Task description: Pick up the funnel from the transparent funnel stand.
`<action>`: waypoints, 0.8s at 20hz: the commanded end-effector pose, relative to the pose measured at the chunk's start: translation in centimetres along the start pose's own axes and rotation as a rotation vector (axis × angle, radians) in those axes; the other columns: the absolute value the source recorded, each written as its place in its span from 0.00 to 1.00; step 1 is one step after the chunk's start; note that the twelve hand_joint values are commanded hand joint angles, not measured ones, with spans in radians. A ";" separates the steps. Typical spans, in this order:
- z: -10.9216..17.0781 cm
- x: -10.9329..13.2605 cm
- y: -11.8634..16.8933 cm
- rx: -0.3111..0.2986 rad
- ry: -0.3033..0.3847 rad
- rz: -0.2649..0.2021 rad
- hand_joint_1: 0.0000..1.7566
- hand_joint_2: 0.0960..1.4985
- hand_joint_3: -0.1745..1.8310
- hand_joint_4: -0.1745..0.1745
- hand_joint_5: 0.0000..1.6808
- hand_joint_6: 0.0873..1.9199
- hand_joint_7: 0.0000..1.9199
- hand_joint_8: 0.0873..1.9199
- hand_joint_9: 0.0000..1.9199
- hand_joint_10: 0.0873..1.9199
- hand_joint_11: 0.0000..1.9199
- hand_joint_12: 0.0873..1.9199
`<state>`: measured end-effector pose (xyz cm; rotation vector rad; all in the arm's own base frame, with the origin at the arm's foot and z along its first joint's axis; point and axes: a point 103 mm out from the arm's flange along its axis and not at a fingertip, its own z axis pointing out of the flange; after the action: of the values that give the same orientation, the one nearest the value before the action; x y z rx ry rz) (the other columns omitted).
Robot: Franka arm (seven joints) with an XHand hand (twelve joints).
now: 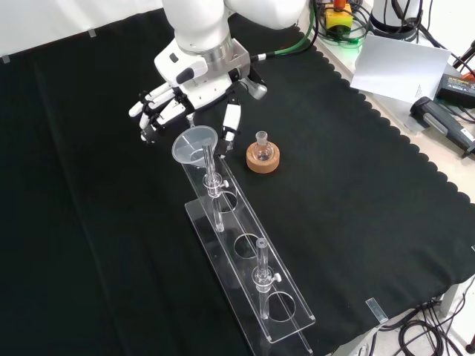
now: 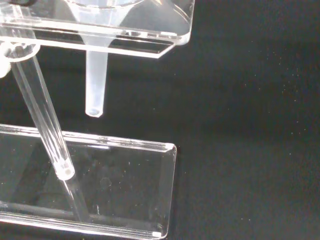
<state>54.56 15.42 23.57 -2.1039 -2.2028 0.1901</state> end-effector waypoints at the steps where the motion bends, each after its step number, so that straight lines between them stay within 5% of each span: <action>1: 0.2 -0.3 0.2 0.016 0.023 -0.008 0.35 0.47 0.11 0.33 0.00 0.00 0.21 0.16 0.00 0.36 0.00 0.00; 6: -0.4 0.0 -0.2 0.048 0.052 -0.020 0.33 0.47 0.10 0.33 0.00 0.00 0.18 0.15 0.00 0.34 0.00 0.00; 13: -2.8 -0.1 -0.9 0.115 0.132 -0.064 0.23 0.44 0.09 0.31 0.00 0.00 0.02 0.13 0.00 0.02 0.00 0.00; 16: -3.1 -0.4 -0.8 0.150 0.157 -0.055 0.22 0.43 0.09 0.31 0.00 0.00 0.00 0.11 0.00 0.00 0.00 0.00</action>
<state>54.10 15.33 25.48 -1.9689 -2.1374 0.1877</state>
